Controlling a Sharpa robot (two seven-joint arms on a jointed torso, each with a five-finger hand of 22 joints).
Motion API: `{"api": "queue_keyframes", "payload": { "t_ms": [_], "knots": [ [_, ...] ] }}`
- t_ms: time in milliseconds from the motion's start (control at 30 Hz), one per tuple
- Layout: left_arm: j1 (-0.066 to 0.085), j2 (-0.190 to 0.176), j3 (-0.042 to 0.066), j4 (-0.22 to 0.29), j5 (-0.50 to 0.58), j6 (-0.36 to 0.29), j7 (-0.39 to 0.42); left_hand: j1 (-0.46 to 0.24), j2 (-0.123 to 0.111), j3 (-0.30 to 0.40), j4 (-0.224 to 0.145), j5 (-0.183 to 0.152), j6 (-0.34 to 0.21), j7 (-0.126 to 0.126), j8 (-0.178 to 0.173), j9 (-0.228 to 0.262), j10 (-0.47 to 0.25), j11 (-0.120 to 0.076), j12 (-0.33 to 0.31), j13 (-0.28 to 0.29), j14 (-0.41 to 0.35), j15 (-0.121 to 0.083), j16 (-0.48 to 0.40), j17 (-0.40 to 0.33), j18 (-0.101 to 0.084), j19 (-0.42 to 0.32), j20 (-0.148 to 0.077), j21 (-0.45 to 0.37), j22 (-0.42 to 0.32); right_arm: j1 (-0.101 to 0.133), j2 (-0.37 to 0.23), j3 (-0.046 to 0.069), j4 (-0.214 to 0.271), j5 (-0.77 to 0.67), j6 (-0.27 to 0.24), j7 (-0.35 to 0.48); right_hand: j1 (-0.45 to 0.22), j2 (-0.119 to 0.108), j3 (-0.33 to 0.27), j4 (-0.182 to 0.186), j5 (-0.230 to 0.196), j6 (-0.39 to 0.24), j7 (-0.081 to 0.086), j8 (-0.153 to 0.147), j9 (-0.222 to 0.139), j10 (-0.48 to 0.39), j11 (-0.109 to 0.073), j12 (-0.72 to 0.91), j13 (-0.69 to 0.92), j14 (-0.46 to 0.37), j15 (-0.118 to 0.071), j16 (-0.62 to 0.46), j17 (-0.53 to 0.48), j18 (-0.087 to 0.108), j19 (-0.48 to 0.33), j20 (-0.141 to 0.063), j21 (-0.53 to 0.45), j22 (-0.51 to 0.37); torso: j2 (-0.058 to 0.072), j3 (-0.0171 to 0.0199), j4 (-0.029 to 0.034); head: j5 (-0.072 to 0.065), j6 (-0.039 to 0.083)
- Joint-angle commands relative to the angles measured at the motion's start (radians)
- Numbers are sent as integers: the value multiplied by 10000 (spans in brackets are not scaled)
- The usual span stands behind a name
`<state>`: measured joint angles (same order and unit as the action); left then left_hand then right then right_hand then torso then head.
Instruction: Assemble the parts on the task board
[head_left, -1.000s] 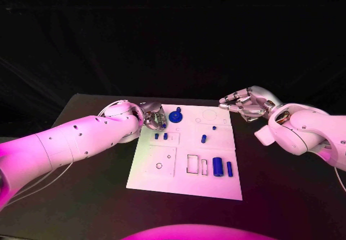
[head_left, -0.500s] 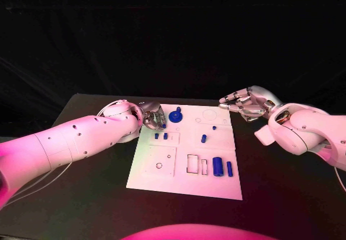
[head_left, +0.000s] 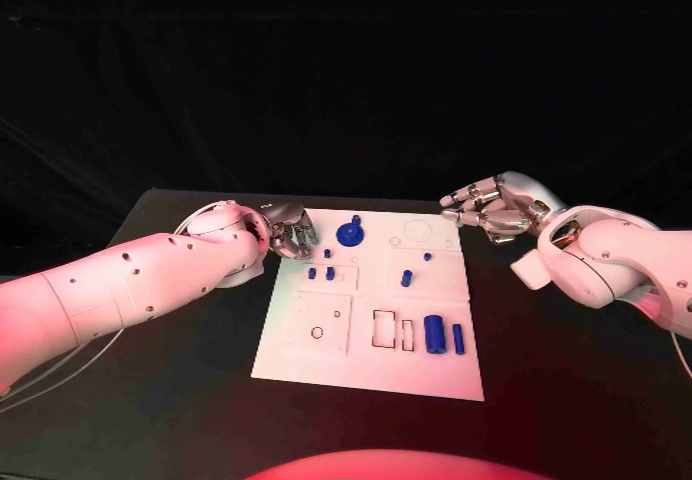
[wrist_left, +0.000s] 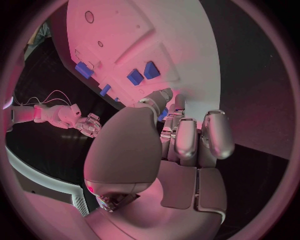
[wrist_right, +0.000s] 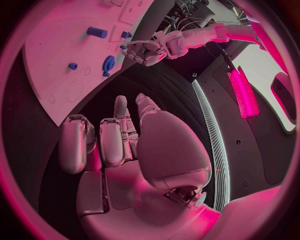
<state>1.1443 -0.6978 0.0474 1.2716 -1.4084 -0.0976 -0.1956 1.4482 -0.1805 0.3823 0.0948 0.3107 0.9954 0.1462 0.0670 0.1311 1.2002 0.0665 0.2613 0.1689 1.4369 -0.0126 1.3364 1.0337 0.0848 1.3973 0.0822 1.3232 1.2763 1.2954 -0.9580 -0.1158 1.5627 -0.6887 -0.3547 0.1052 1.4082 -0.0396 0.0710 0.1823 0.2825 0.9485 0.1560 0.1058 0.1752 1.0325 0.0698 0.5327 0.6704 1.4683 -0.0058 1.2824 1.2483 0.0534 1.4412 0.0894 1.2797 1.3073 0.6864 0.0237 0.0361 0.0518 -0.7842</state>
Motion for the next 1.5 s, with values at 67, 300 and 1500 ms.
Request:
{"api": "queue_keyframes", "payload": {
  "t_ms": [67, 300, 1500],
  "knots": [
    [74, -312, 57, 233, 962, -768, 487, 87, 6, 32, -92, -15, 399, 15, 216, 59, 47, 11, -105, 36, -84, 45, -146, -260, -3, -175, 14, -229, -198, -5, 92, 2, -79, -2285, 367, -684, 425, -111, 372, -138, -146, 326, -14, 22, 21, 132, 9, -1166, -1097, 213, -48, -339, -307, 139, -3, 12, -49, 649, -23, 5, -4, -38, 47],
    [272, -1087, 111, 813, 4789, -1999, 1992, 133, 131, 250, -207, -3, 670, 108, 329, 41, -149, 107, -242, 79, -1071, 109, -1584, -2669, 484, -1507, 61, -2141, -2193, -43, 399, 3, -123, -6494, 1016, -1936, 756, -462, 1474, -311, -650, 1086, -194, 3, 5, 787, -64, -2972, -2866, 284, -95, -568, -532, 71, 200, -37, 212, 866, -34, 3, -3, -414, 162],
    [320, -2440, -24, 2497, 12999, -1706, 6089, -156, 316, 165, -350, -12, 650, 222, 292, -85, -467, 226, -148, 141, -2331, 227, -3475, -5333, 996, -3041, 175, -4960, -4841, -730, 1976, -58, -860, -11278, 1550, -3575, 420, -1045, 2575, -409, -791, 1392, -157, -359, -122, 828, 128, -4193, -4330, 468, 71, -1, -64, -74, 508, 54, 845, 1355, -10, 10, -8, -746, 167]
  ]
}}
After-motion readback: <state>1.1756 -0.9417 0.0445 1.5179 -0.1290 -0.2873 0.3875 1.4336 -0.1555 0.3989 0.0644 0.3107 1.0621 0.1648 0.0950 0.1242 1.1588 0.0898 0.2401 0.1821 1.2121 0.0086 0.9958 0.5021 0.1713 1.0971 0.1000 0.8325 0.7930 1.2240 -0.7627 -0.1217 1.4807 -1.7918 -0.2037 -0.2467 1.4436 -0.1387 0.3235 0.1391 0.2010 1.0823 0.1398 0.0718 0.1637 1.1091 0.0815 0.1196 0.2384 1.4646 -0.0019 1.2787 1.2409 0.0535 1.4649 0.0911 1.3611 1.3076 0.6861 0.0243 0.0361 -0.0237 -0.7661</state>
